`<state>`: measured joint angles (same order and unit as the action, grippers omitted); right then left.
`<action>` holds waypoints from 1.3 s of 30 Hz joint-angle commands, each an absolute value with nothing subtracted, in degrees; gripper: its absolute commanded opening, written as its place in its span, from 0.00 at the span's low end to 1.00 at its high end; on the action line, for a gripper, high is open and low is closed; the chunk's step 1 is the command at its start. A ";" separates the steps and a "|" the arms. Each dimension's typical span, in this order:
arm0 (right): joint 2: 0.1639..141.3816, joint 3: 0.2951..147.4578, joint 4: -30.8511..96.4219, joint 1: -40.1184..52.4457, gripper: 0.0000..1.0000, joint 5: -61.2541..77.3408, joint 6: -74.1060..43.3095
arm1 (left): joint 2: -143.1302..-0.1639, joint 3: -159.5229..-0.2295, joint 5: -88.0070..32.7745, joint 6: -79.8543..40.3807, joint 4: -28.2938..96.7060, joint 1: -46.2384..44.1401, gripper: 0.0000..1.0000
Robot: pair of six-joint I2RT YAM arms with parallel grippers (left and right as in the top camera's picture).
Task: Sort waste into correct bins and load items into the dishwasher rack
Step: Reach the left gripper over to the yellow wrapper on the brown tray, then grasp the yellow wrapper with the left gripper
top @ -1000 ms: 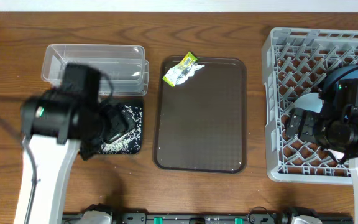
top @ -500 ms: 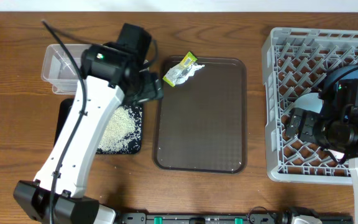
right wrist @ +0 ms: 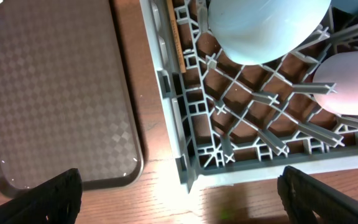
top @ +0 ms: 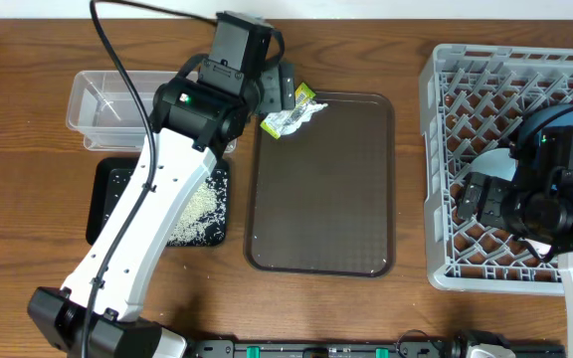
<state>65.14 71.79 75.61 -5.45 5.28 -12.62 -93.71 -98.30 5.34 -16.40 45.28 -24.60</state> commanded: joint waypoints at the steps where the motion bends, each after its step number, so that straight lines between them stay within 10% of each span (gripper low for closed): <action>1: 64.86 71.75 75.61 -4.86 0.99 4.69 -13.23 | -98.50 -98.10 6.04 -7.27 43.22 -25.74 0.88; 39: 64.86 71.75 75.61 -4.86 0.99 4.69 -13.23 | -125.14 -96.97 11.27 6.92 32.49 -29.17 0.74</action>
